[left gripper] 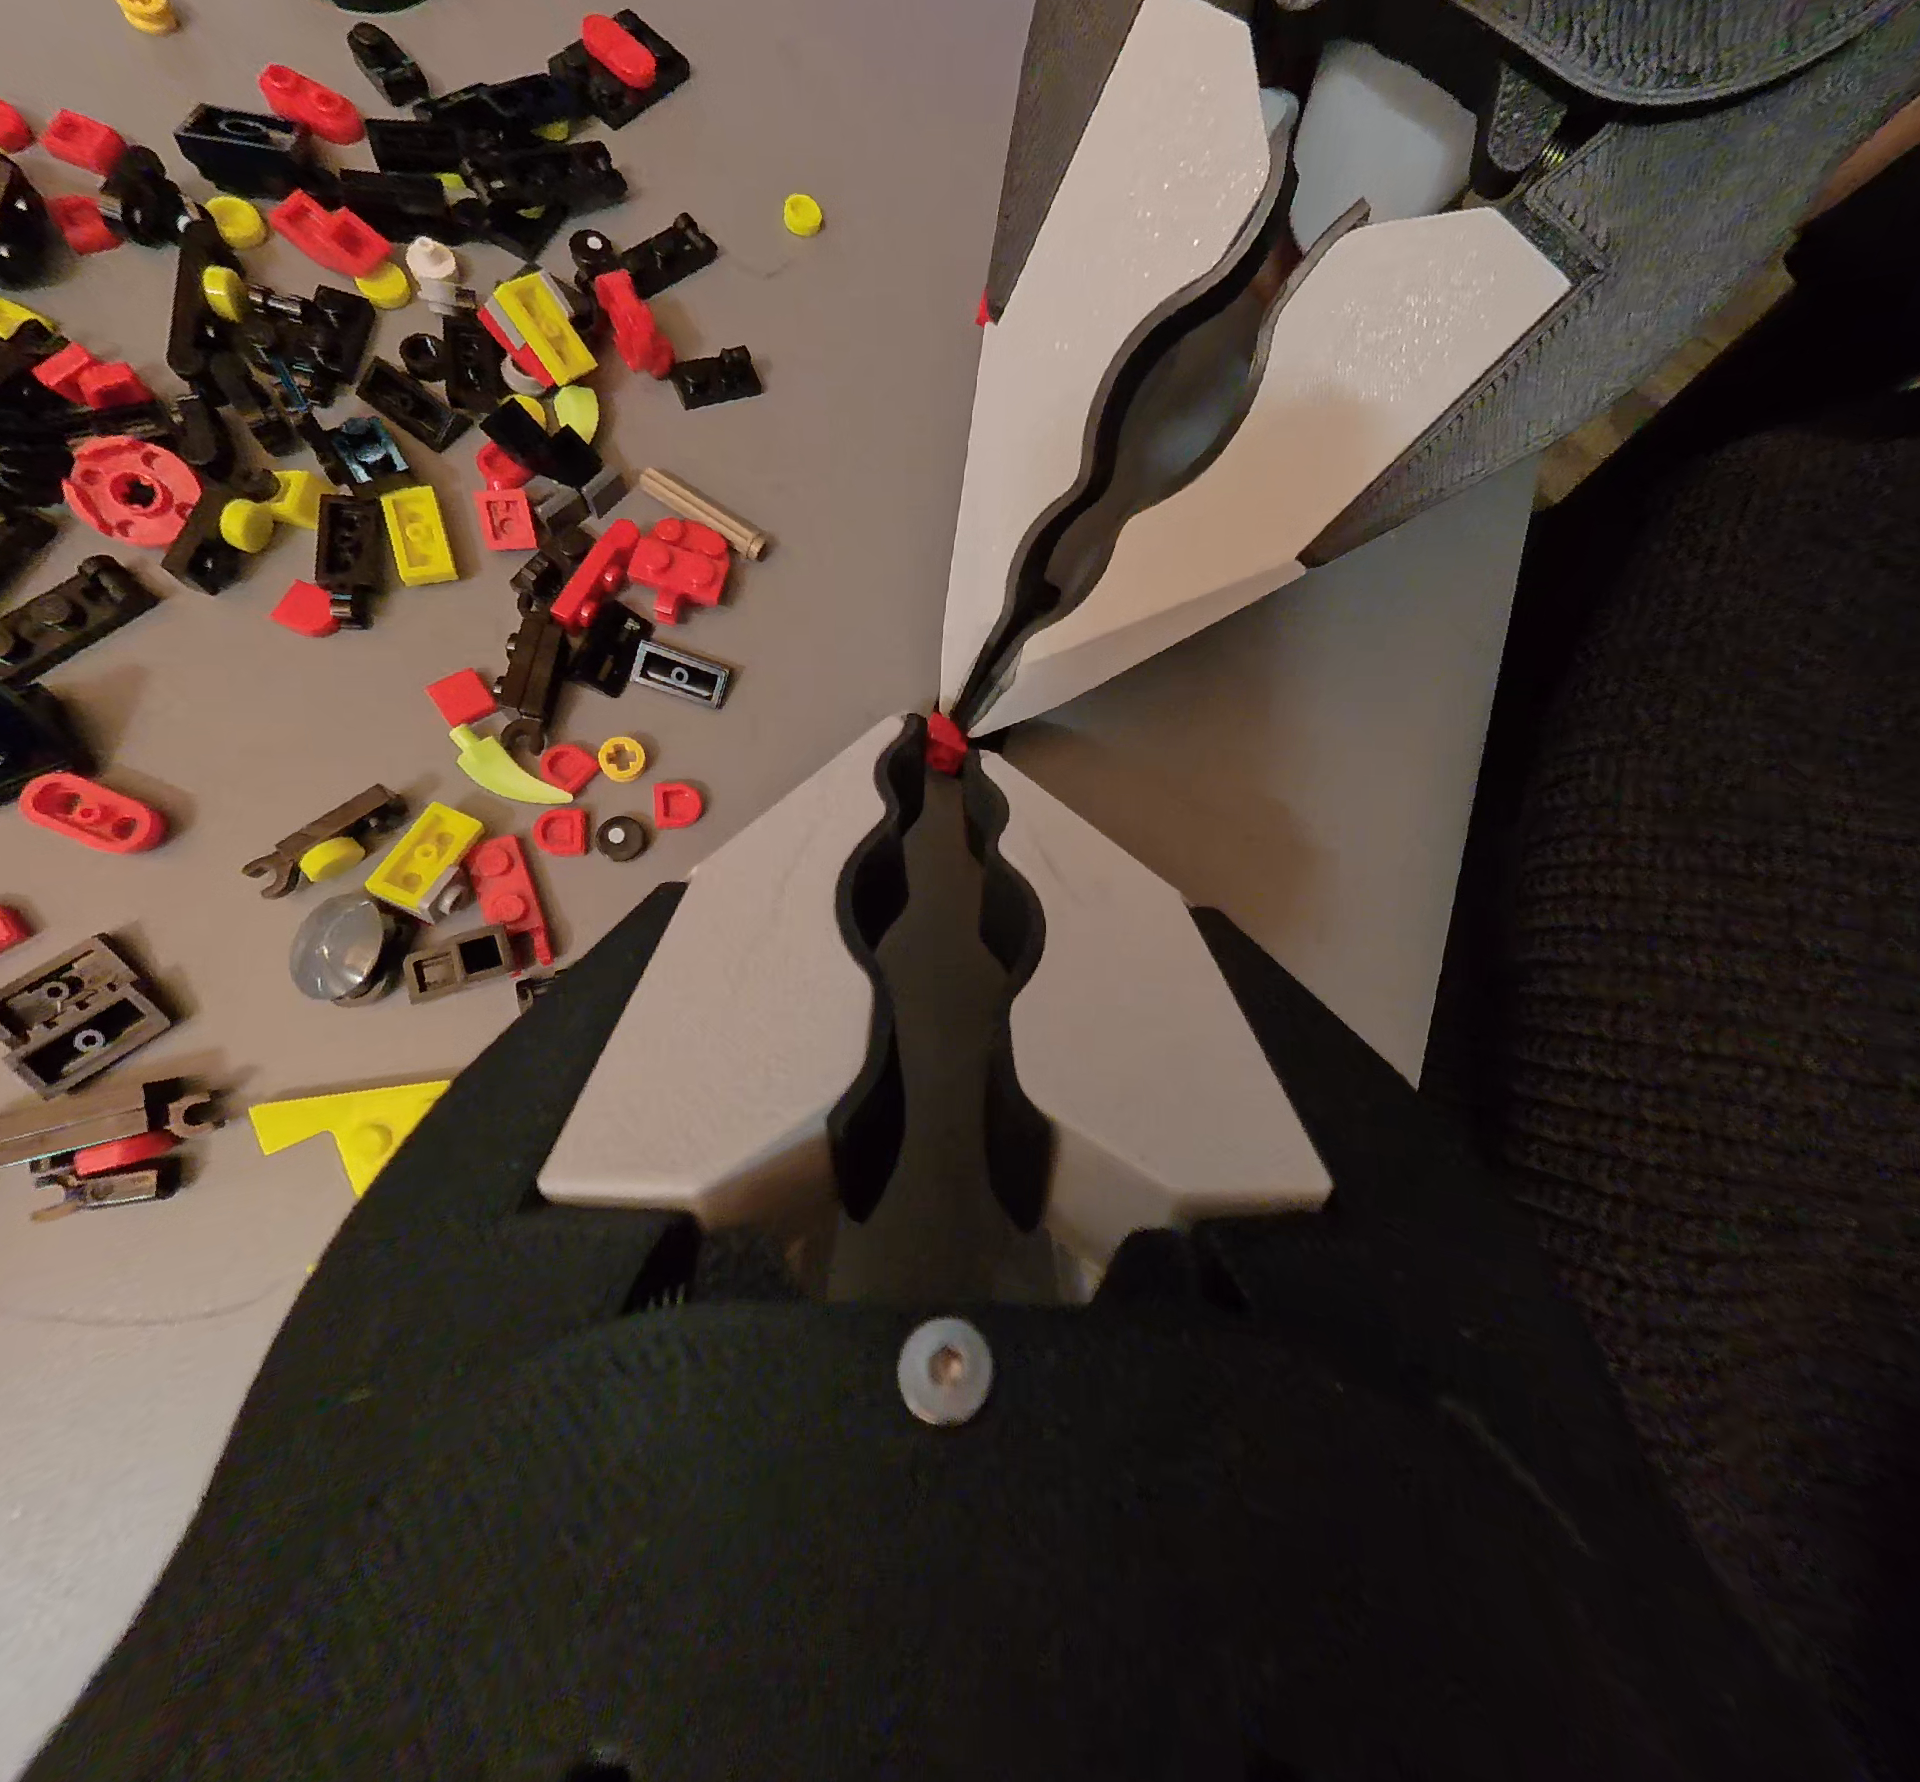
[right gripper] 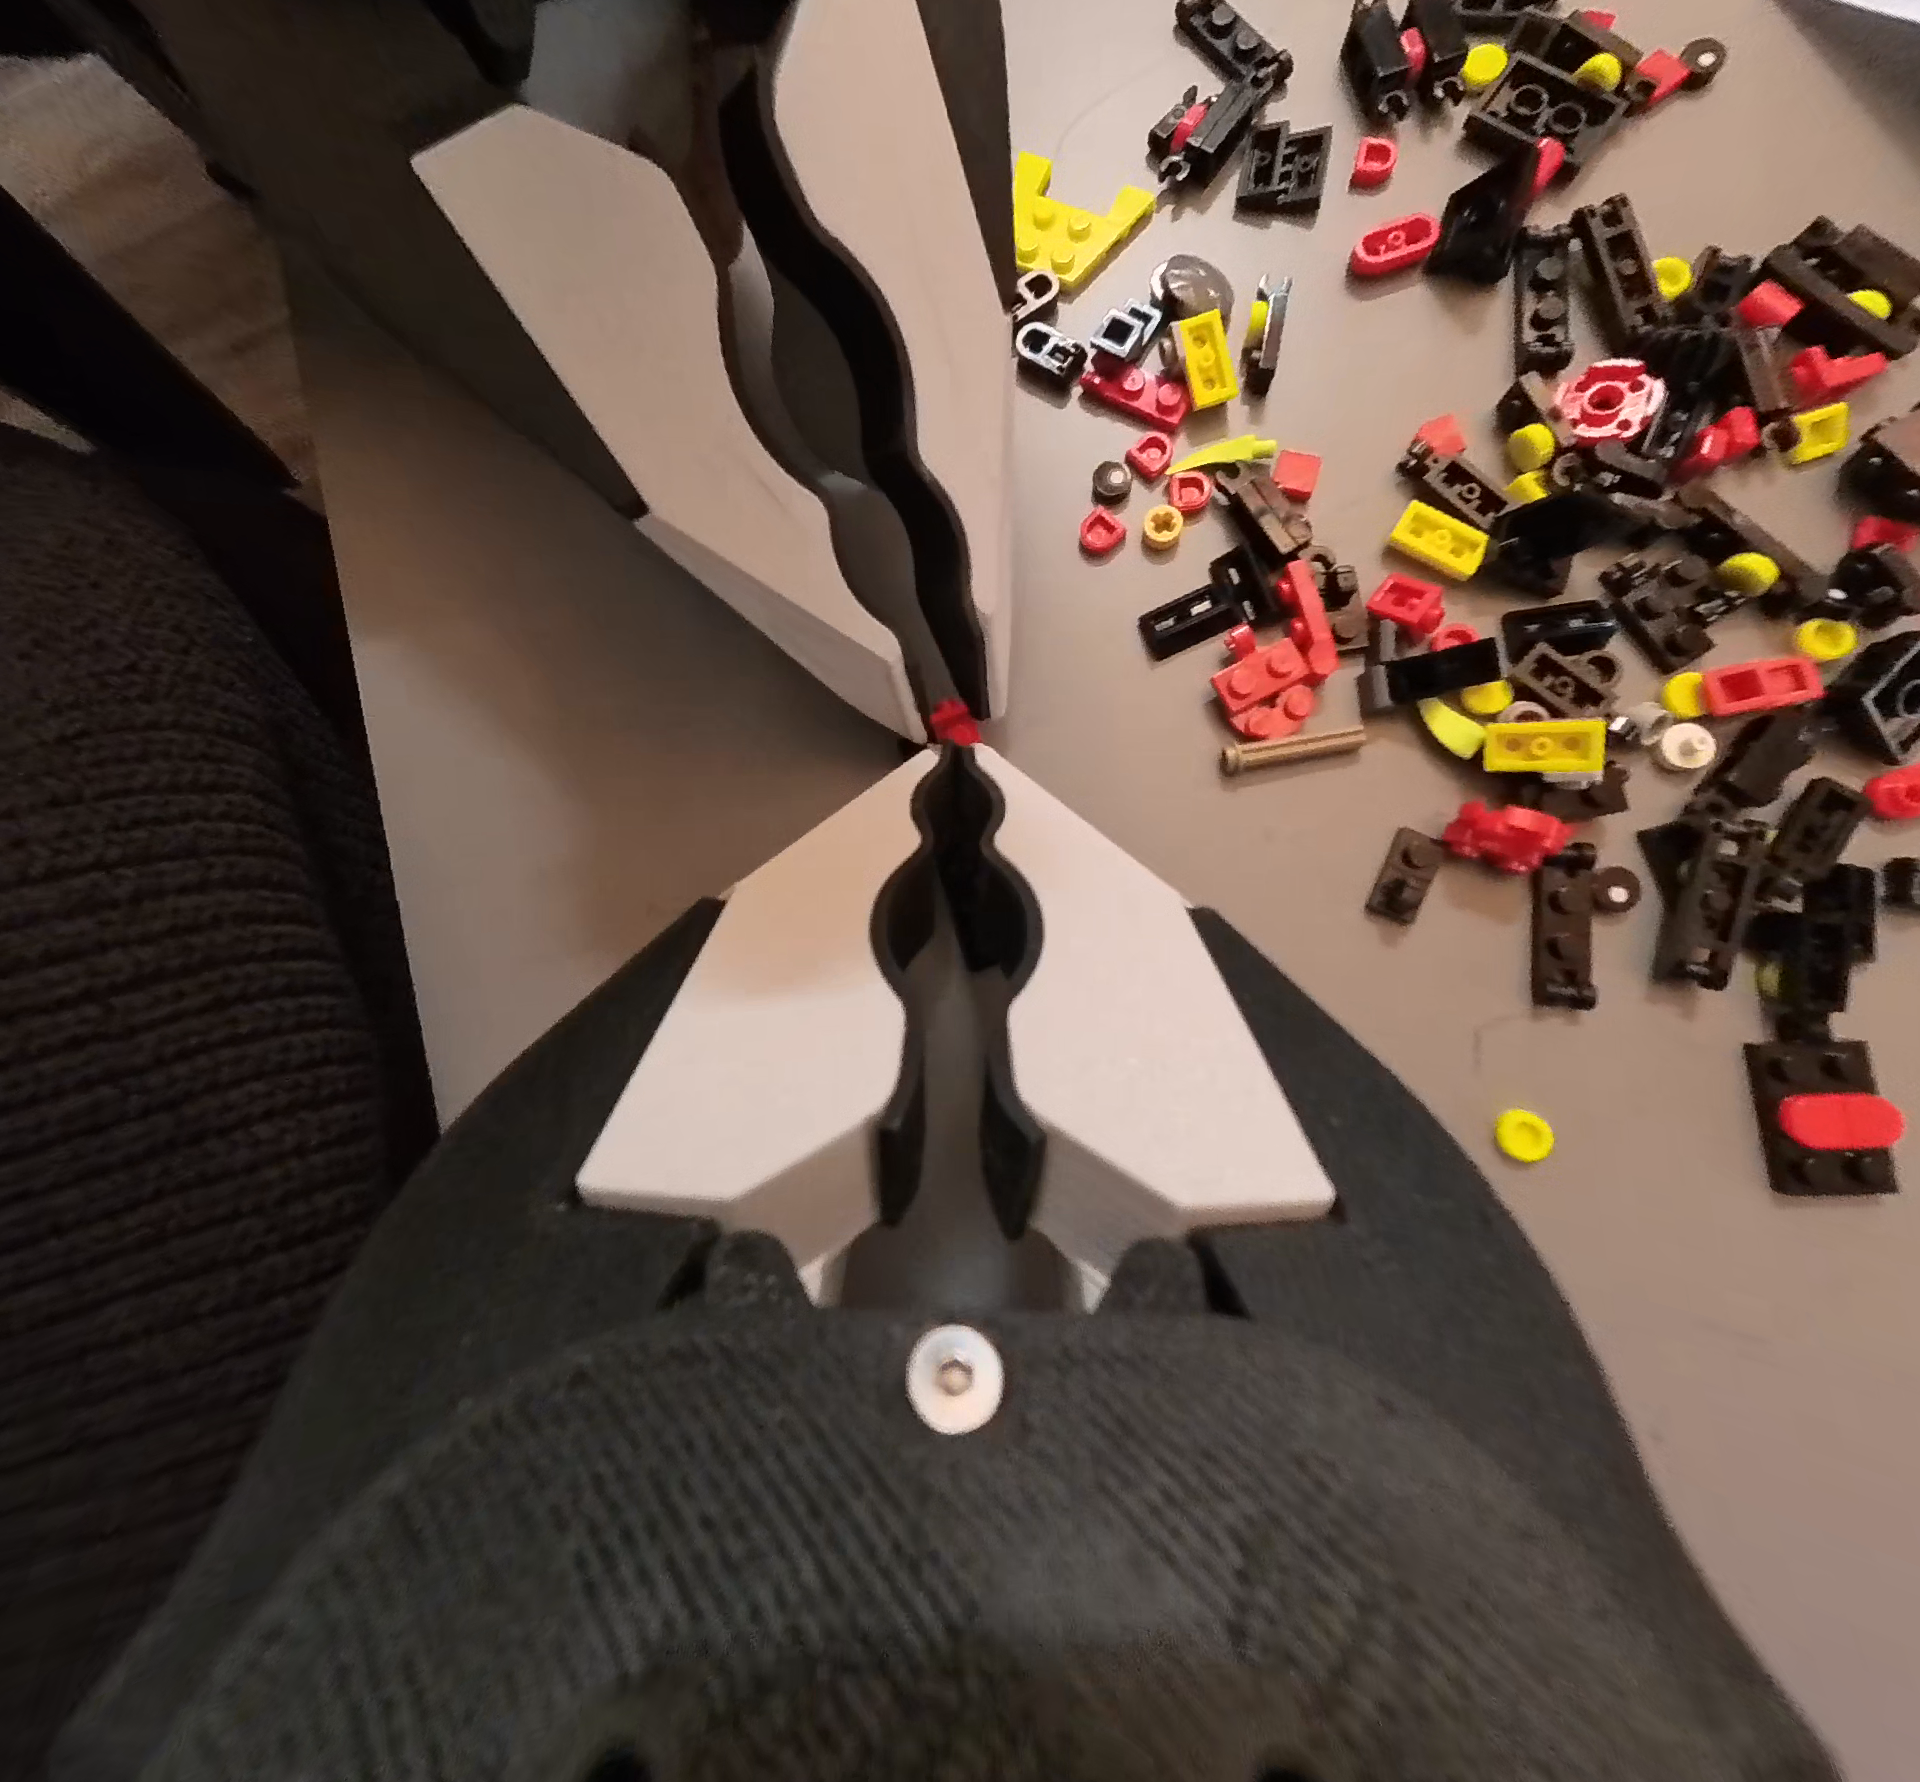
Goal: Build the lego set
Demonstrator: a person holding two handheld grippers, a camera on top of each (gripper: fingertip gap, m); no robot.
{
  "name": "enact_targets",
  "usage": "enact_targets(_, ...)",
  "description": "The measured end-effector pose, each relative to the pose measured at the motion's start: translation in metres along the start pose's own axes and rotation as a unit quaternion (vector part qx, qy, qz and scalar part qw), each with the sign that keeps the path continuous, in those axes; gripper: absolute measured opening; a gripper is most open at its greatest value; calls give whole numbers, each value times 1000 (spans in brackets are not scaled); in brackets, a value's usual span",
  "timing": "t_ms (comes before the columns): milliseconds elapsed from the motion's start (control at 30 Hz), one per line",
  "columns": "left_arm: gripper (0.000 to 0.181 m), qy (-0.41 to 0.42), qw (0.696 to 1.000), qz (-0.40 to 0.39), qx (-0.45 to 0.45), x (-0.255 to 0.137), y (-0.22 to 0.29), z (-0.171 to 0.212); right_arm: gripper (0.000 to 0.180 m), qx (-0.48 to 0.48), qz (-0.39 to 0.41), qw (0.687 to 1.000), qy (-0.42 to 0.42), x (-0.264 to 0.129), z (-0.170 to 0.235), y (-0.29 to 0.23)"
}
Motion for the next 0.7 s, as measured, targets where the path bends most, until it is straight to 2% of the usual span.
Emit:
enact_targets(367,4,-16,999,17,-25,-1,-3,0,0,-37,-26,991,-123,4,-17,3)
enact_targets(700,4,-13,998,34,-46,-1,-5,0,0,-56,-32,981,-182,7,-25,3)
Point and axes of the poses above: each gripper's, where its closed fingertips meet, x out along the fingers, z out of its underside, y = z × x across the jaws, the point moved 7 cm from there along -x, back along the fingers, and after that the axes turned 1 degree about -y, right-handed, at the moved point
